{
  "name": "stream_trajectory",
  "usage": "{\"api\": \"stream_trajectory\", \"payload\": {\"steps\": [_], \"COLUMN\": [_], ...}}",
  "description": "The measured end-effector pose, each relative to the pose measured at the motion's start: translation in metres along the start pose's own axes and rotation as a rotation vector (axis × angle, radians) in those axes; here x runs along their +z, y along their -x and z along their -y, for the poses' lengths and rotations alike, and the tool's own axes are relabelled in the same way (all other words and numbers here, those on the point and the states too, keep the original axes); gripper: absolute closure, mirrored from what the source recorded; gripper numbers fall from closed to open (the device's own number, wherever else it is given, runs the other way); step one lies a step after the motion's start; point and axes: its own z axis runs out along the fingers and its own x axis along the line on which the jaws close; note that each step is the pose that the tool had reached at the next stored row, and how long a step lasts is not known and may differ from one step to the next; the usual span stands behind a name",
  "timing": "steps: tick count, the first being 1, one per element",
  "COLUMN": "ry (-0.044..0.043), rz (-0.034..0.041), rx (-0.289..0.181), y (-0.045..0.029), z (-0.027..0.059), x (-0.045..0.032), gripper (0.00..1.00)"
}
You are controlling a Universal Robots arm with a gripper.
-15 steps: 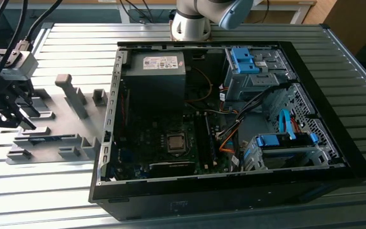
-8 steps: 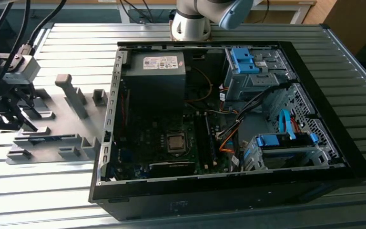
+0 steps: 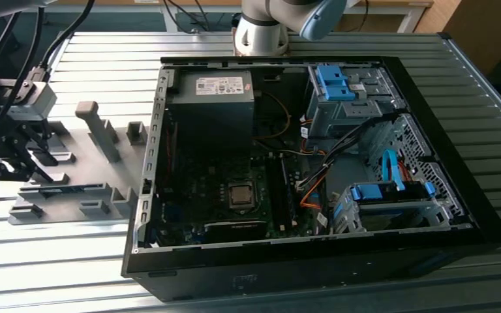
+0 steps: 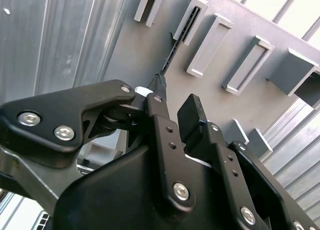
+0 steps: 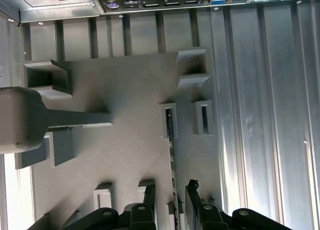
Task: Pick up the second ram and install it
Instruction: 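Pick up the second ram and move it above second insertion slot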
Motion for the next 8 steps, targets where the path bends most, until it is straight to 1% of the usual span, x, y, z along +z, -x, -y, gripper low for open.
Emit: {"api": "stream_trajectory", "payload": {"steps": [8], "ry": [0.0002], "rz": [-0.0002], "rx": [0.0], "y": [0.0], "z": [0.0], "x": [0.002], "gripper": [0.63]}}
